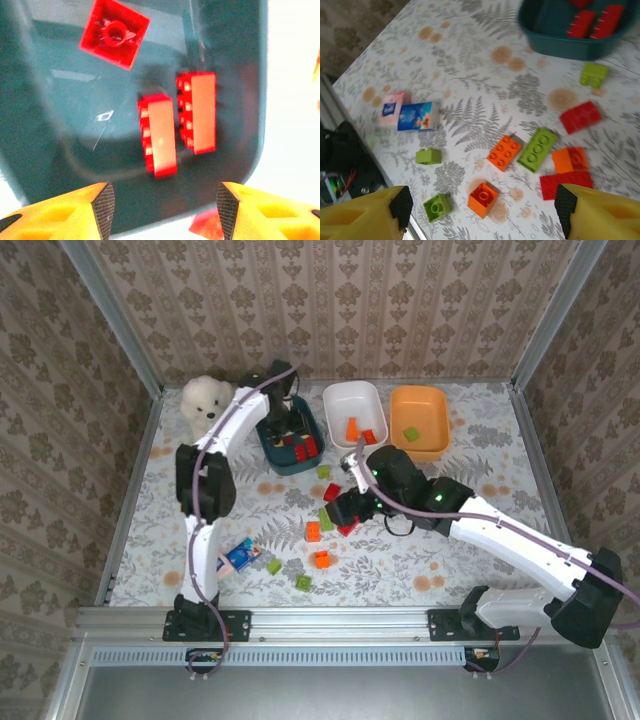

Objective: Sort the legos into containers by color

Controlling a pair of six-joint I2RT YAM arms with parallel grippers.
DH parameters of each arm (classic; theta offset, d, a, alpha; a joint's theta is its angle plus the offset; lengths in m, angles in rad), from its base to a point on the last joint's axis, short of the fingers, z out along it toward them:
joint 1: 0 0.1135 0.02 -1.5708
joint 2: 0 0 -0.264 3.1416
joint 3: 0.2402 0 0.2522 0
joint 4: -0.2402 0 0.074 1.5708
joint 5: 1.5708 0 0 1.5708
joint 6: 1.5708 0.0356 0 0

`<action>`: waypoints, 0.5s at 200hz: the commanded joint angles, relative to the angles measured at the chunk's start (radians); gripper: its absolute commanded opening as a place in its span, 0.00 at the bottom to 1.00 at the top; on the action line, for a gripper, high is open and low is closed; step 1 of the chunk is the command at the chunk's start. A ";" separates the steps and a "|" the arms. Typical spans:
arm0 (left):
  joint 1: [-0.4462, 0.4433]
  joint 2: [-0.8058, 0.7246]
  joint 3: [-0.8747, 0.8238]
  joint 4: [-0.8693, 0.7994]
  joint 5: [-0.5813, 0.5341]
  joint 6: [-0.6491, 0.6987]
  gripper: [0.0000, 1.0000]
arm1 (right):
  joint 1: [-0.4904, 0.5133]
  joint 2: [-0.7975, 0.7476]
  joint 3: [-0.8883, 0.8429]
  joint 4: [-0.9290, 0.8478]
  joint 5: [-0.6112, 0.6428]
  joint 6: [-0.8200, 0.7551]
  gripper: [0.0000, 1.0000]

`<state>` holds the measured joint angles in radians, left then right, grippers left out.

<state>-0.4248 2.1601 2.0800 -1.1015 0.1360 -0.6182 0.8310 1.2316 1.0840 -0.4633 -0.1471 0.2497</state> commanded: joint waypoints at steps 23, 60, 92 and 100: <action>0.040 -0.448 -0.372 0.035 -0.026 -0.052 0.61 | 0.152 0.067 -0.024 0.143 -0.027 -0.243 0.82; 0.125 -0.812 -0.689 -0.002 -0.076 -0.116 0.62 | 0.266 0.259 0.065 0.053 -0.012 -0.300 0.82; 0.144 -1.115 -0.894 -0.055 -0.175 -0.205 0.64 | 0.334 0.428 0.150 0.005 0.032 -0.296 0.82; 0.144 -1.189 -0.932 -0.074 -0.196 -0.228 0.65 | 0.349 0.472 0.185 -0.010 0.046 -0.296 0.82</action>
<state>-0.2855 1.1393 1.2373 -1.0996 0.0322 -0.7521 1.1427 1.6112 1.1763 -0.4046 -0.1440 -0.0135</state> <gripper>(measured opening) 0.643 0.818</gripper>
